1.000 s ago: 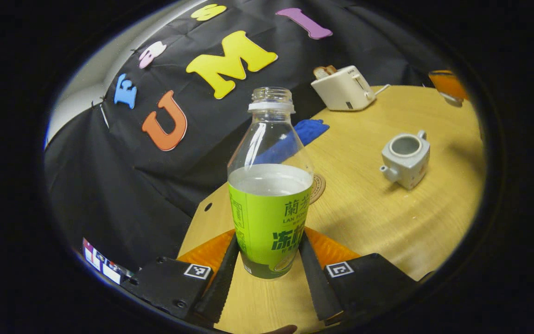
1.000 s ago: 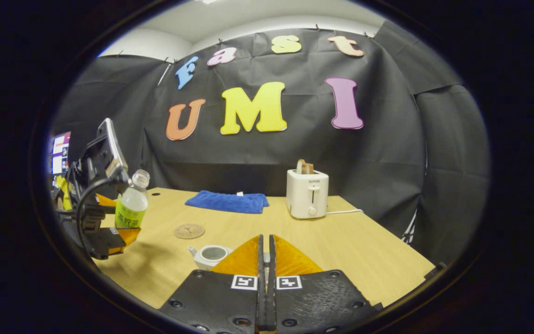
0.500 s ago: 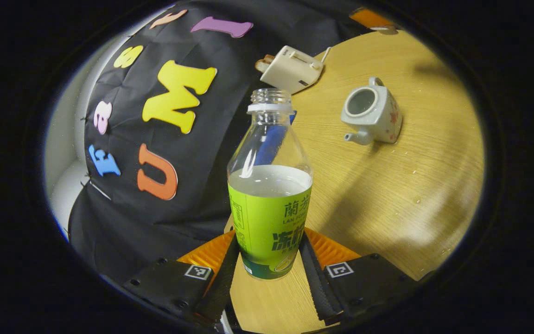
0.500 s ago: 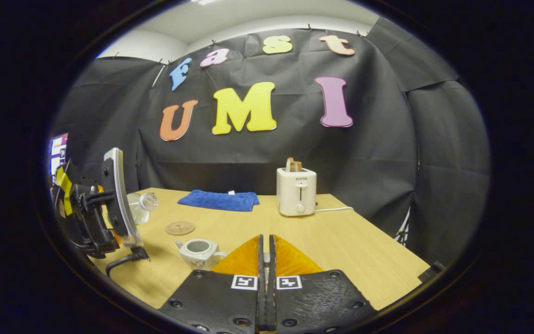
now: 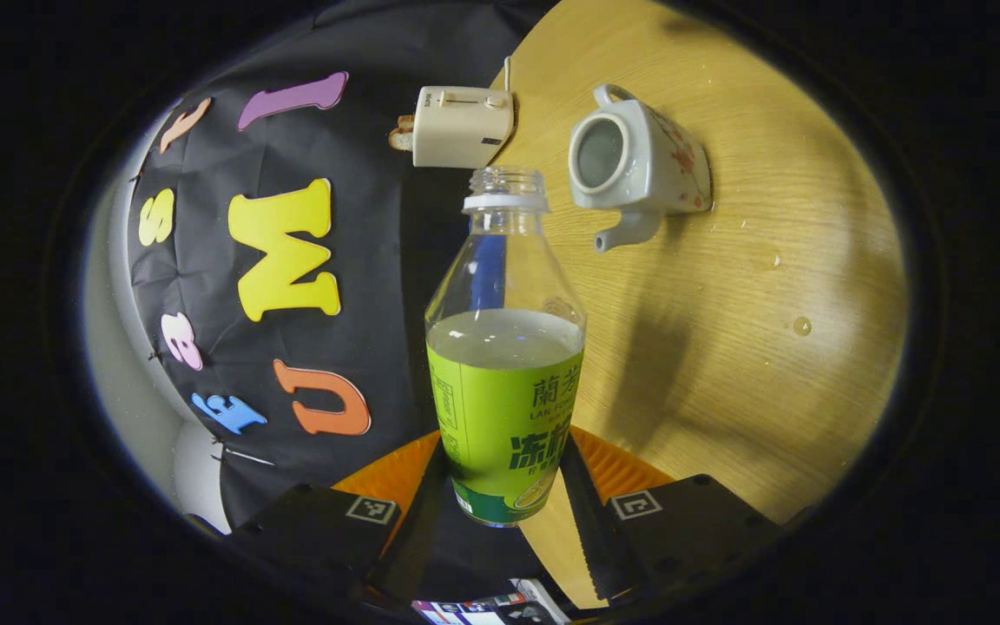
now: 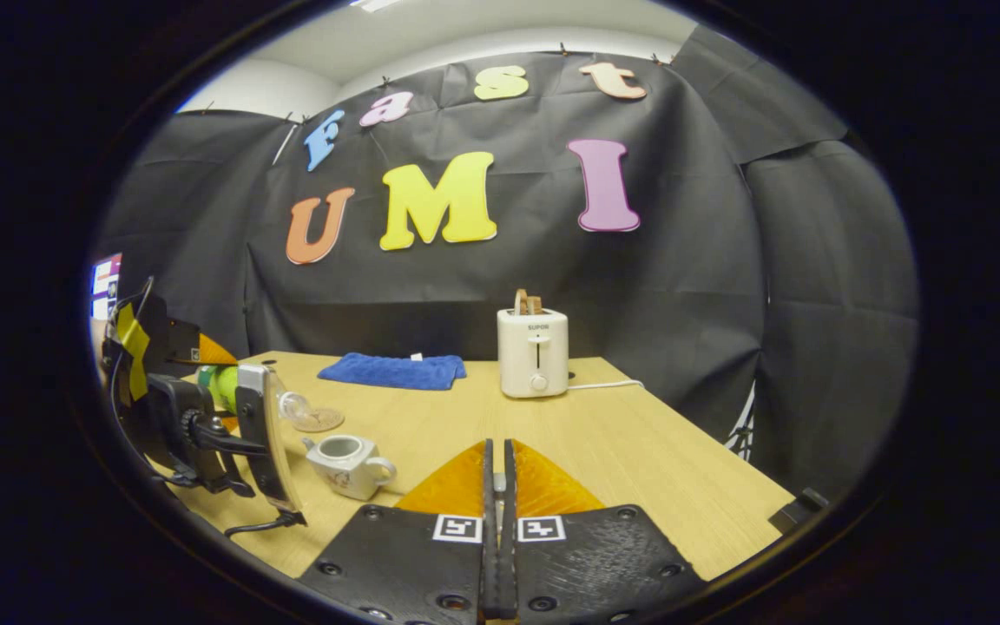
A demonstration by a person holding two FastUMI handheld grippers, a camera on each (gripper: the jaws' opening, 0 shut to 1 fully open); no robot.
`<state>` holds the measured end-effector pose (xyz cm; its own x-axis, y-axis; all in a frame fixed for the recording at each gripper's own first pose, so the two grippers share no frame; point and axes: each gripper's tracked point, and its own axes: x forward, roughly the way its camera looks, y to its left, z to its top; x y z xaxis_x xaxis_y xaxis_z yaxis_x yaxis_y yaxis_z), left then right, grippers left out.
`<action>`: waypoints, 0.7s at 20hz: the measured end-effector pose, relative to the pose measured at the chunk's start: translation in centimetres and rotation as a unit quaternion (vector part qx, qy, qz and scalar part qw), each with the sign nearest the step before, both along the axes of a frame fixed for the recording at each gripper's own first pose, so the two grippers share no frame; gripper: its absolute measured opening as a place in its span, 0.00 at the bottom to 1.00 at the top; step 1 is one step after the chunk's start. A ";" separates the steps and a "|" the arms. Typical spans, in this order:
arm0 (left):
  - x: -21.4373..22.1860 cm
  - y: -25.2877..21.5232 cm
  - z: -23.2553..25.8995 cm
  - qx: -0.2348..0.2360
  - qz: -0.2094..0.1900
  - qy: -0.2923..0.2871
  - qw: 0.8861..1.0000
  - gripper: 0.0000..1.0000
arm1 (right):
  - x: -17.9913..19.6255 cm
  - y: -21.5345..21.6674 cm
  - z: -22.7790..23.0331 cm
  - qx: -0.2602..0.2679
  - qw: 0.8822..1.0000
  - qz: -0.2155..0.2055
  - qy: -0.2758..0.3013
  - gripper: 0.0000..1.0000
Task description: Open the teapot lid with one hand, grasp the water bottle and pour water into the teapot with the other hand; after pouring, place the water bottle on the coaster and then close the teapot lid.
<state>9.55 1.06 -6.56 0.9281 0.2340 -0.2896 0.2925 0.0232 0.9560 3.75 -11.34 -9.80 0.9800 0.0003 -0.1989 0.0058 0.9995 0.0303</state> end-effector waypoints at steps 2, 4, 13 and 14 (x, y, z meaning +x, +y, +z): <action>0.2 -0.1 0.7 0.028 0.000 0.001 1.000 0.74 | -0.1 -0.3 0.0 0.001 1.000 0.000 -0.002 0.00; 0.5 -0.5 1.1 0.053 -0.002 0.002 0.999 0.74 | -0.1 -0.6 0.1 0.001 1.000 -0.001 -0.006 0.00; 0.9 -2.1 1.6 0.119 -0.017 0.004 0.993 0.74 | -0.5 -1.2 -0.2 0.009 1.000 -0.002 -0.006 0.00; 0.9 -2.2 1.8 0.125 -0.017 0.003 0.992 0.74 | -0.5 -1.3 -0.2 0.010 1.000 -0.002 -0.006 0.00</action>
<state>10.50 -1.17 -4.76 0.9351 0.2681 -0.2318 0.2948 -0.2251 0.9287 3.28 -12.60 -10.05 0.9824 0.0007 -0.1868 0.0086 0.9987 0.0494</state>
